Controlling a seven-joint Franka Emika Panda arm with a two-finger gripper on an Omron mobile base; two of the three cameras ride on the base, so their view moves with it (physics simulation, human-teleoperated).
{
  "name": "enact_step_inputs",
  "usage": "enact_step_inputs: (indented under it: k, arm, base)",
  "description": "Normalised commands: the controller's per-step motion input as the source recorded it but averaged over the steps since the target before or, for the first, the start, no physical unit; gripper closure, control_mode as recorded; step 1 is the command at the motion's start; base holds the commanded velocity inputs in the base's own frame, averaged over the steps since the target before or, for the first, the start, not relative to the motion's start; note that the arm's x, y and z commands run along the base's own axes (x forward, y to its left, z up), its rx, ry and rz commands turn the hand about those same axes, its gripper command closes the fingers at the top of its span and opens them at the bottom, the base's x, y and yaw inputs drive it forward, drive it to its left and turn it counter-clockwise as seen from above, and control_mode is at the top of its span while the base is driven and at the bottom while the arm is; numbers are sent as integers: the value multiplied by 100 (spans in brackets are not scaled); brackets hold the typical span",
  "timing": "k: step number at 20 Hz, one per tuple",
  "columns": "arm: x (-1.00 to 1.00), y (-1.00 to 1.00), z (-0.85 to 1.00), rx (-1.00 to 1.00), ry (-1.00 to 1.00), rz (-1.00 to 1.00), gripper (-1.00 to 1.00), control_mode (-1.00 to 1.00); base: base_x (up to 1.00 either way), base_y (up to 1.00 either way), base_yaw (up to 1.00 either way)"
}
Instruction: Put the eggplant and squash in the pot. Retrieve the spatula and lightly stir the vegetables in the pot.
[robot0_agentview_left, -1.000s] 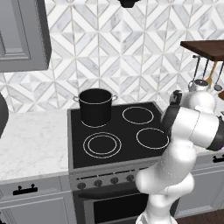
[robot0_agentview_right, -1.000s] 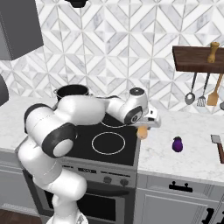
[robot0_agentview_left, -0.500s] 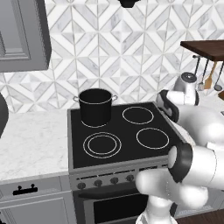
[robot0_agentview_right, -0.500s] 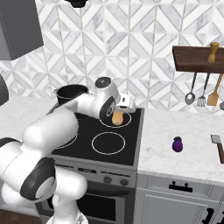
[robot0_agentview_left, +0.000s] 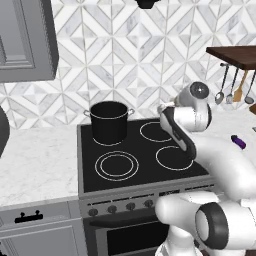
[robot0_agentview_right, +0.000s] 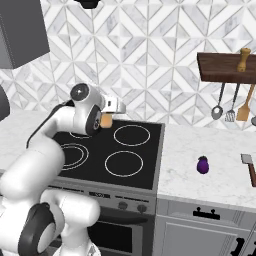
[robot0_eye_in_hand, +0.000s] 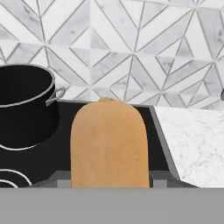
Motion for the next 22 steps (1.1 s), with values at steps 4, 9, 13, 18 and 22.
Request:
enact_step_inputs:
  k: [4,9,13,18,22]
  arm:
    - [0,100,70,0,-19,7,100,-100]
    - [11,100,48,0,-9,4,100,-100]
    - [50,86,-1,3,1,0,100,-100]
    - [74,61,-14,7,4,0,100,-100]
    - [83,30,-39,12,9,0,100,-100]
  base:
    - [0,0,0]
    - [0,0,0]
    - [0,0,0]
    - [0,0,0]
    - [0,0,0]
